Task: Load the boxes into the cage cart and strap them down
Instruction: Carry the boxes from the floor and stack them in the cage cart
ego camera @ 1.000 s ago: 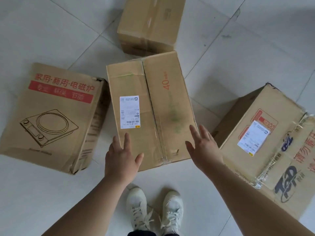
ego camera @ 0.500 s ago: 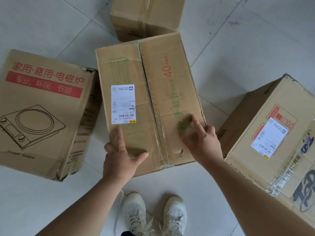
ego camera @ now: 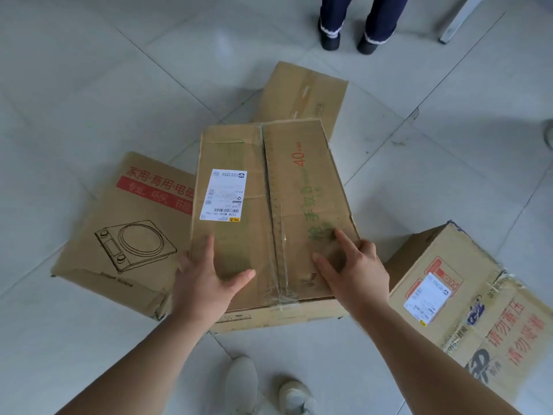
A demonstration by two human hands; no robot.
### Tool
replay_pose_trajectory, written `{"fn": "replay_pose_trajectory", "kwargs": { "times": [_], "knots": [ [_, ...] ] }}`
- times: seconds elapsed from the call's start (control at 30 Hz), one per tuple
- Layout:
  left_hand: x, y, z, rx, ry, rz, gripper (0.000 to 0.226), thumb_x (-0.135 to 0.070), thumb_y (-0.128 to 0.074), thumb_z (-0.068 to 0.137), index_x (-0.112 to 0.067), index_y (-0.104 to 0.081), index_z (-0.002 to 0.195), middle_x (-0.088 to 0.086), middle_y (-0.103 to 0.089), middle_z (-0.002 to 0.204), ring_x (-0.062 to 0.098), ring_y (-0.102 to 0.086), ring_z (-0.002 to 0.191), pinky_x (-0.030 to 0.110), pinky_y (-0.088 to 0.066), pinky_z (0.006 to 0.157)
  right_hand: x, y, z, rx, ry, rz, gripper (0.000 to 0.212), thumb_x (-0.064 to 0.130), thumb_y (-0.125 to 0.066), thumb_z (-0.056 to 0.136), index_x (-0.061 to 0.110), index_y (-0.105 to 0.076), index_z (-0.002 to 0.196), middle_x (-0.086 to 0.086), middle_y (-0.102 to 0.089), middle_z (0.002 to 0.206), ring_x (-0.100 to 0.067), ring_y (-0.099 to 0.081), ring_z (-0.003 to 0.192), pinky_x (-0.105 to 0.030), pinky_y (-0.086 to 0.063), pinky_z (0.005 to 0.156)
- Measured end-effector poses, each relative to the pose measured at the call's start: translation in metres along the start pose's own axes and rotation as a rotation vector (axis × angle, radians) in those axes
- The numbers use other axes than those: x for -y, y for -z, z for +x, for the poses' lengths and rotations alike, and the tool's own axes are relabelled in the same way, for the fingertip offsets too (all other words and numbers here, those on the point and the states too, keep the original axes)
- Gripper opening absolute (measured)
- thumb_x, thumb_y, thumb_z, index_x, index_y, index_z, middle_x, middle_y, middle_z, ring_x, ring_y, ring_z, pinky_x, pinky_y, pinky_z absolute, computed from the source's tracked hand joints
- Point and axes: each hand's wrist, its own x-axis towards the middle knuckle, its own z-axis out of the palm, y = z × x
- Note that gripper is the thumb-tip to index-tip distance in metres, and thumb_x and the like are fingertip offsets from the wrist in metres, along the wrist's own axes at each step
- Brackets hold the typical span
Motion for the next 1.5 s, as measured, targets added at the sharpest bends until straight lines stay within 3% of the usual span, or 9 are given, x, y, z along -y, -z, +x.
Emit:
{"fn": "replay_pose_trajectory", "kwargs": {
  "times": [0.13,0.23,0.43,0.7,0.9,1.03,1.2,1.5],
  "knots": [
    [-0.004,0.073,-0.053,-0.09,0.032,-0.119,0.109,-0.072,-0.067,0.063,-0.034,-0.014,0.15,0.02,-0.036,0.134,0.038,-0.044,0.12,0.046,-0.043,0.099,0.052,0.067,-0.019,0.007,0.128,-0.023,0.07,0.071,-0.046,0.078,0.04,-0.038,0.141,-0.005,-0.046,0.12,-0.028,-0.056,0.104,-0.034,-0.049,0.077],
    [-0.007,0.132,-0.1,-0.184,0.07,-0.172,0.106,-0.072,-0.067,0.062,-0.037,-0.016,0.149,0.018,-0.038,0.128,0.037,-0.05,0.112,0.043,-0.047,0.091,0.094,0.121,-0.039,0.014,0.24,-0.03,0.071,0.071,-0.044,0.08,0.039,-0.034,0.142,-0.006,-0.044,0.121,-0.028,-0.054,0.106,-0.034,-0.048,0.076],
    [-0.001,0.237,-0.209,-0.365,0.177,-0.245,0.103,-0.074,-0.065,0.064,-0.034,-0.019,0.147,0.013,-0.033,0.132,0.034,-0.048,0.115,0.042,-0.046,0.09,0.179,0.225,-0.099,-0.008,0.463,-0.024,0.072,0.073,-0.04,0.08,0.04,-0.031,0.144,-0.009,-0.043,0.129,-0.026,-0.054,0.108,-0.033,-0.048,0.083],
    [0.053,0.325,-0.358,-0.627,0.342,-0.409,0.097,-0.072,-0.066,0.065,-0.032,-0.025,0.142,0.009,-0.033,0.131,0.029,-0.05,0.112,0.04,-0.047,0.091,0.288,0.294,-0.198,0.027,0.805,-0.026,0.075,0.077,-0.033,0.078,0.042,-0.029,0.144,-0.009,-0.042,0.127,-0.029,-0.056,0.106,-0.034,-0.049,0.08],
    [0.13,0.353,-0.459,-0.778,0.56,-0.444,0.101,-0.079,-0.06,0.062,-0.035,-0.021,0.144,0.009,-0.035,0.13,0.03,-0.051,0.111,0.041,-0.049,0.09,0.372,0.294,-0.299,0.092,1.07,-0.025,0.074,0.078,-0.033,0.076,0.041,-0.032,0.139,-0.007,-0.044,0.119,-0.026,-0.057,0.097,-0.034,-0.049,0.08],
    [0.197,0.363,-0.526,-0.878,0.71,-0.468,0.102,-0.083,-0.058,0.059,-0.038,-0.021,0.143,0.009,-0.039,0.127,0.029,-0.052,0.11,0.042,-0.049,0.091,0.427,0.275,-0.384,0.164,1.221,-0.04,0.074,0.078,-0.033,0.077,0.042,-0.032,0.141,-0.005,-0.044,0.118,-0.025,-0.056,0.103,-0.034,-0.047,0.085],
    [0.289,0.368,-0.617,-0.972,0.888,-0.529,0.109,-0.087,-0.054,0.056,-0.042,-0.014,0.146,0.01,-0.033,0.138,0.029,-0.049,0.12,0.041,-0.048,0.095,0.49,0.239,-0.507,0.244,1.404,-0.02,0.068,0.073,-0.041,0.081,0.043,-0.034,0.141,-0.003,-0.046,0.117,-0.022,-0.058,0.101,-0.032,-0.047,0.083],
    [0.431,0.378,-0.794,-1.147,1.188,-0.471,0.107,-0.088,-0.051,0.057,-0.042,-0.015,0.145,0.012,-0.037,0.134,0.032,-0.048,0.121,0.041,-0.045,0.096,0.568,0.184,-0.748,0.38,1.689,0.101,0.07,0.072,-0.044,0.08,0.039,-0.037,0.141,-0.007,-0.048,0.121,-0.025,-0.059,0.099,-0.034,-0.049,0.082]
  ]
}}
